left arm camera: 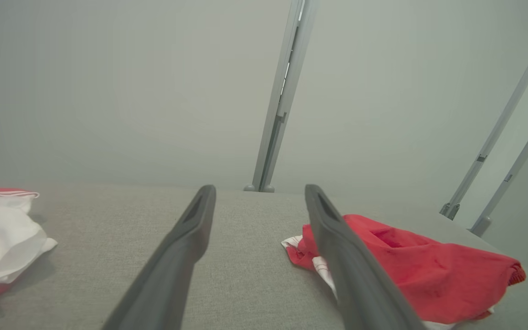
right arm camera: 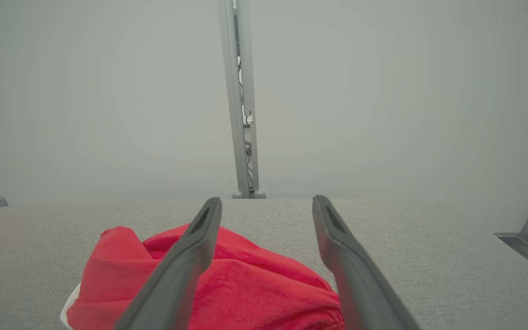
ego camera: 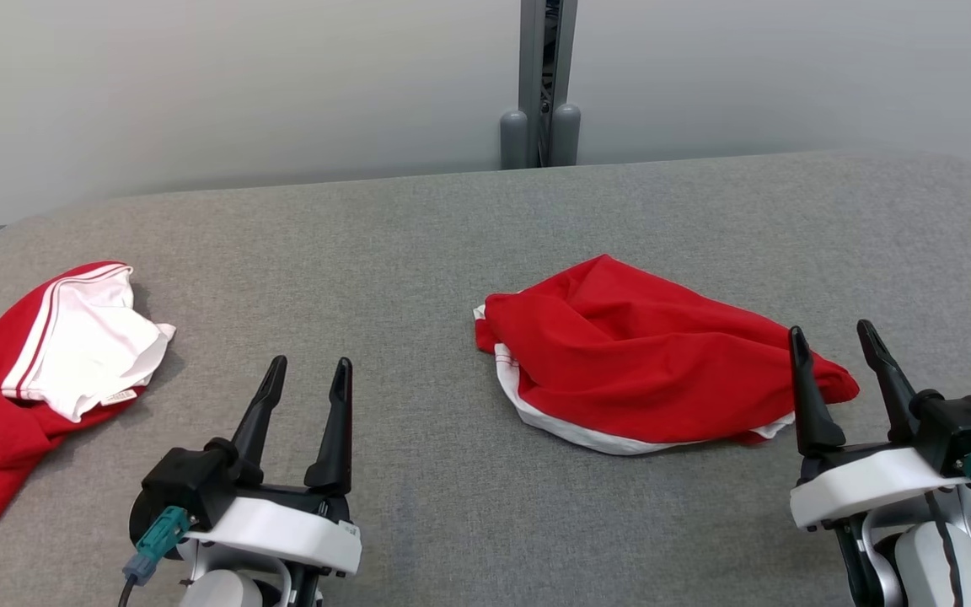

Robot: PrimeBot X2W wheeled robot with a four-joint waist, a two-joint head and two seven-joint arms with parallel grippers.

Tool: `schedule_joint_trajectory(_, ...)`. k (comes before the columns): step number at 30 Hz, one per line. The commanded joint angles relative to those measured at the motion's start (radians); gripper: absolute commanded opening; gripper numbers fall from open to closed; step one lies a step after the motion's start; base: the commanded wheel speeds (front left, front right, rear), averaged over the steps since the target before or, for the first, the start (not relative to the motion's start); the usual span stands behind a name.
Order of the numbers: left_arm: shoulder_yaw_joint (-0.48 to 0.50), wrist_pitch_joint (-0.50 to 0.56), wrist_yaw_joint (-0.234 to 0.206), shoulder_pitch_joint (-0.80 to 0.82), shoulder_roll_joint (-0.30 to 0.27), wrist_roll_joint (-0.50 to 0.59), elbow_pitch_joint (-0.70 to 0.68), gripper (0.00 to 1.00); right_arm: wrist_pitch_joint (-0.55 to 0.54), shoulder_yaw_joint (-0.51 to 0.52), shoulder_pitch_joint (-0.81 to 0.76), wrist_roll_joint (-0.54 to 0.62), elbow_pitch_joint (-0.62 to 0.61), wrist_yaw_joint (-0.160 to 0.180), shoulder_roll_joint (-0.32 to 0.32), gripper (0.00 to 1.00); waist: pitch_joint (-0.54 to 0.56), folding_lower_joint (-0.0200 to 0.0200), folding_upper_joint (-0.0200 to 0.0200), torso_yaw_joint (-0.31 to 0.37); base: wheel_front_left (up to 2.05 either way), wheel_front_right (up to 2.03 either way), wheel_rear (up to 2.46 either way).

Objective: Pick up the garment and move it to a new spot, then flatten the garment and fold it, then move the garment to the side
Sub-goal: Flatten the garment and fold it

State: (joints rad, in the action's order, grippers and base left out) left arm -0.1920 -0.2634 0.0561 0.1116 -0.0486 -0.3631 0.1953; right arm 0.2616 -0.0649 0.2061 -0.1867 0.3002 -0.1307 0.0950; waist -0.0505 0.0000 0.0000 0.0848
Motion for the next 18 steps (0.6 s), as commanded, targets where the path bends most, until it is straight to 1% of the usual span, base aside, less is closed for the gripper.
schedule_joint_trajectory(1,0.001,-0.002,0.001,0.006,-0.004,-0.002,0.002,1.0,0.005,0.002,-0.006,0.001,-0.009,0.0,-0.002,1.0,-0.001,0.0,0.0,0.005,0.0,0.0,0.0)
schedule_joint_trajectory(5,-0.003,-0.002,0.007,0.012,-0.003,-0.002,0.013,1.0,0.005,-0.002,0.002,0.005,-0.018,0.0,-0.008,1.0,-0.007,0.0,0.0,0.024,0.0,0.0,0.0)
schedule_joint_trajectory(7,-0.026,-0.002,0.019,0.017,-0.003,0.001,0.047,1.0,0.005,-0.004,0.008,0.009,-0.022,0.0,-0.01,1.0,-0.014,0.0,0.0,0.033,0.0,0.0,0.0)
schedule_joint_trajectory(10,-0.064,-0.002,0.036,0.045,-0.005,-0.012,0.126,1.0,0.005,-0.005,0.009,0.014,-0.022,0.0,-0.011,1.0,-0.03,0.0,0.0,0.047,0.0,0.0,0.0)
schedule_joint_trajectory(13,-0.12,-0.002,0.048,0.104,-0.004,-0.014,0.251,1.0,0.005,-0.007,0.016,0.019,-0.022,0.0,-0.014,1.0,-0.053,0.0,0.0,0.062,0.0,0.0,0.0)
schedule_joint_trajectory(15,-0.139,-0.002,0.052,0.15,-0.005,-0.054,0.329,1.0,0.005,-0.014,0.025,0.021,-0.023,0.0,-0.017,1.0,-0.072,0.0,0.0,0.076,0.0,0.0,0.0)
schedule_joint_trajectory(18,-0.174,0.02,0.058,0.233,-0.004,-0.152,0.432,1.0,0.005,-0.022,0.035,0.021,-0.022,0.0,-0.024,1.0,-0.101,0.0,0.0,0.096,0.0,0.0,0.0)
